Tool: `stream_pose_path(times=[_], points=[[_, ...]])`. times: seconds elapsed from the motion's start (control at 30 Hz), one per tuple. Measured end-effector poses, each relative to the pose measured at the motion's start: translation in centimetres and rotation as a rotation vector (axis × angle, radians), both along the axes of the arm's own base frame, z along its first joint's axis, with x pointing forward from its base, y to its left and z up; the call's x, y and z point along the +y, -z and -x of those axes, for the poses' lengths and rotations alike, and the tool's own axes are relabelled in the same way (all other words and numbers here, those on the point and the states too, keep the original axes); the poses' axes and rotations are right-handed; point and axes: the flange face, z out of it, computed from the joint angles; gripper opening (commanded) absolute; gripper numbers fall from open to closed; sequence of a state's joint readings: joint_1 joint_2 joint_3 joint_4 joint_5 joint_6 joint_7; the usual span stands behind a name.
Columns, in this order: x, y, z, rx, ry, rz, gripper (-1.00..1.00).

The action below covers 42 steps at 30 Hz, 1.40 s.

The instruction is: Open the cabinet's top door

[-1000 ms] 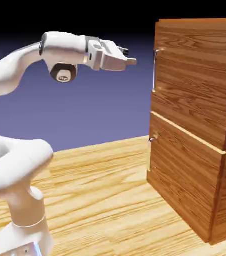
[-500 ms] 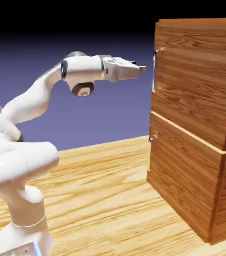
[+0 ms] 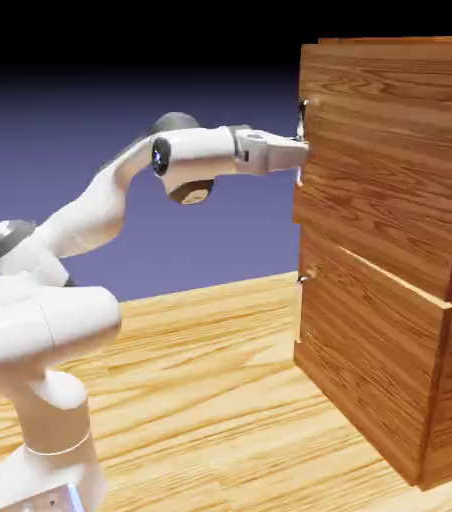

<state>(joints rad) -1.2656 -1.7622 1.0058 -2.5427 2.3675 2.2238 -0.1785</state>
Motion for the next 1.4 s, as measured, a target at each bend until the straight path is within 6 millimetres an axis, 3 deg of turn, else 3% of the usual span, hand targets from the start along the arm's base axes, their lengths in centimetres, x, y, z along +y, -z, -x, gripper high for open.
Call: stream_pose_path(times=[0.23,0.47,0.77,1.07,1.4], points=[[-4.3,0.0,6.4,0.000,-0.194,0.000,-1.00],[-8.2,0.0,10.5,0.001,-0.338,0.000,-1.00],[-12.0,0.0,13.6,0.001,-0.461,0.000,-1.00],[-17.8,0.0,16.9,0.001,-0.629,0.000,-1.00],[-24.0,0.0,19.3,0.001,-0.796,0.000,-1.00]])
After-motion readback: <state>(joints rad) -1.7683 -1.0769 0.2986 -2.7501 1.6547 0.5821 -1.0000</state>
